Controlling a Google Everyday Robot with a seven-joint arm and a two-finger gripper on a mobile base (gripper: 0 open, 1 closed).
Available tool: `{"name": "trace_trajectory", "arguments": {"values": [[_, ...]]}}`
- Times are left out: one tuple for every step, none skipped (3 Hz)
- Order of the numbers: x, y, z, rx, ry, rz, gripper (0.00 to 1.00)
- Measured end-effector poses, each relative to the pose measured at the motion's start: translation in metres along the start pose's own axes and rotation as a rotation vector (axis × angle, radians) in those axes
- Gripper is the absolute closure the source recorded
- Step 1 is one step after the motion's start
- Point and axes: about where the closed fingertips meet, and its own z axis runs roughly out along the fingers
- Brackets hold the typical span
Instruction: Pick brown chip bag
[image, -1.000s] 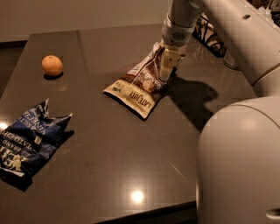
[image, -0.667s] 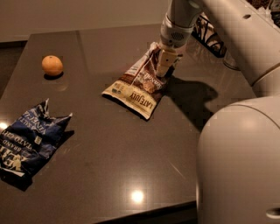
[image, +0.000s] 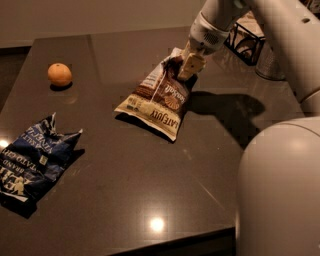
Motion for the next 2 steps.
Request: {"name": "trace_trajectory", "arguments": {"values": [[-0.012,0.014,-0.030,-0.020,-0.156,0.004,1.00],[-0.030,0.025,-0.064,-0.030,-0.296,-0.008,1.00]]}}
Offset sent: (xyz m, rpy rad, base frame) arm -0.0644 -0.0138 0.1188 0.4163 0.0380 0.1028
